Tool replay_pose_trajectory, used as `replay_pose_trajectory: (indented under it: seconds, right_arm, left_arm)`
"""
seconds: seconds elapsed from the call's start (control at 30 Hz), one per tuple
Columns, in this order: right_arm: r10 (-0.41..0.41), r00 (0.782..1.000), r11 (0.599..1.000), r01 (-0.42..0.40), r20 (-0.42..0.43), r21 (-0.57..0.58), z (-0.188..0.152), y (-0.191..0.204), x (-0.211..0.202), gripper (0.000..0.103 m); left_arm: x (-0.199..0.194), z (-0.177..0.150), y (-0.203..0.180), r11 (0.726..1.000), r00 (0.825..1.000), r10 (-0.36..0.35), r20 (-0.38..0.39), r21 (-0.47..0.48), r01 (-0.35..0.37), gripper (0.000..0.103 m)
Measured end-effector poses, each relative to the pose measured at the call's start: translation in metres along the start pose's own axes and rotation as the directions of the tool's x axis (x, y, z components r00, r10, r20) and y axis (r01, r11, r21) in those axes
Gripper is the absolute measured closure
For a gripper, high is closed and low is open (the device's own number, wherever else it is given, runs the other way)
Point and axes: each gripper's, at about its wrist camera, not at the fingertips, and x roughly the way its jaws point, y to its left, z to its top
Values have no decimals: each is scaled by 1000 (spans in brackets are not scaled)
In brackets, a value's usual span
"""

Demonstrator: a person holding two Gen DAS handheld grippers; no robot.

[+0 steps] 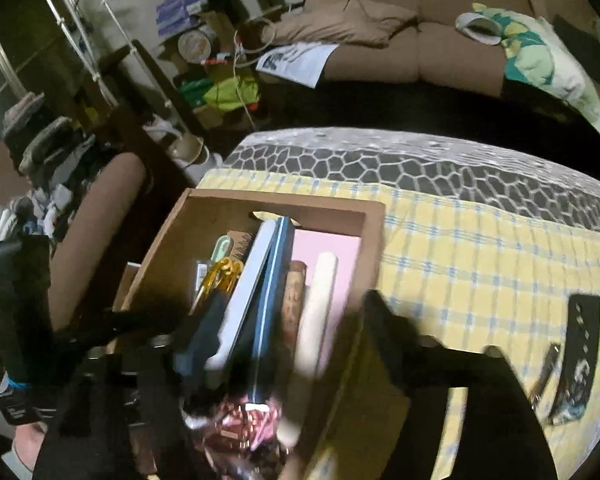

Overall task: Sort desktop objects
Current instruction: 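Lower the white nail file and tan handle into the box and open both tools, then move both open tools from the box toward the black phone case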

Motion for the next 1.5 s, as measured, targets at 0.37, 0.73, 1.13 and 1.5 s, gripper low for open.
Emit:
replay_pose_trajectory:
  seconds: [0.37, 0.73, 1.13, 1.5]
  right_arm:
    - [-80, 997, 997, 80, 11, -3, -59, 4, -64, 0]
    - [-86, 995, 996, 85, 41, 11, -107, 15, -127, 0]
    - [-250, 959, 955, 222, 130, 198, -146, -106, -200, 0]
    - [-293, 952, 920, 256, 86, 297, -168, -228, -178, 0]
  left_arm:
    - [-79, -48, -39, 984, 993, 97, 71, 141, -106, 1]
    - [-130, -84, -69, 980, 993, 70, 100, 179, -87, 0]
    - [-88, -106, -159, 964, 999, -15, 52, 265, 1, 0]
    - [45, -94, -268, 937, 1000, 23, 15, 347, -27, 1]
